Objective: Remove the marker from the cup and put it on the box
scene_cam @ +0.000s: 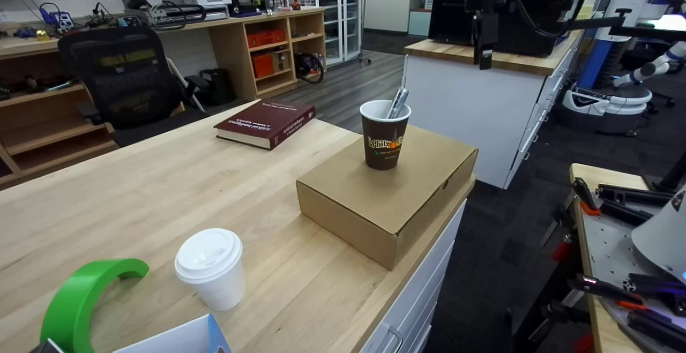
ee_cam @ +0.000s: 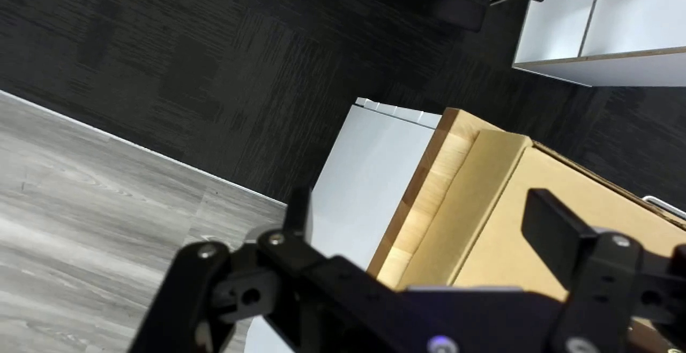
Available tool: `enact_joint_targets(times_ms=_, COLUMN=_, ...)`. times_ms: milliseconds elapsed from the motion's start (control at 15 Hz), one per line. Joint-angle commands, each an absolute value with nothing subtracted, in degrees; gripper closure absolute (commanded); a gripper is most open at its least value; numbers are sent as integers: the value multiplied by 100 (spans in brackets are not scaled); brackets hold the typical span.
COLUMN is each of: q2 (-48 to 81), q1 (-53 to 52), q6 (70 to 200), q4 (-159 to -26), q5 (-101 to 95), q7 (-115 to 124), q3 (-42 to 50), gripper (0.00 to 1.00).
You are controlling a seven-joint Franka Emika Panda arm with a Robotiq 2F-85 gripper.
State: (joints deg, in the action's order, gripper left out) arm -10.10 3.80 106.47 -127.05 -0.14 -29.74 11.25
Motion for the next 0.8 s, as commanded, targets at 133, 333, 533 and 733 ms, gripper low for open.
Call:
enact_joint_targets(times_ms=133, q2=-1134, q1=264, q6=10794, q4=-12525, q5=-400, q7=-2800, q3=670, gripper=0)
enact_joint_targets(times_ms=333, q2=-1145, q1=155, q6=10804, q4=-12379, q5=-437, q7=-2806, q3=471, gripper=0)
enact_joint_targets(times_ms=533, q2=-1142, q1=18, q6=10706, q4=-12165, q5=-458, q7=-2717, q3=273, gripper=0)
enact_joint_targets(times_ms=733, q2=-1107, q1=-117, q6=10606, q4=-11957, q5=-413, q7=-2569, q3=96, gripper=0)
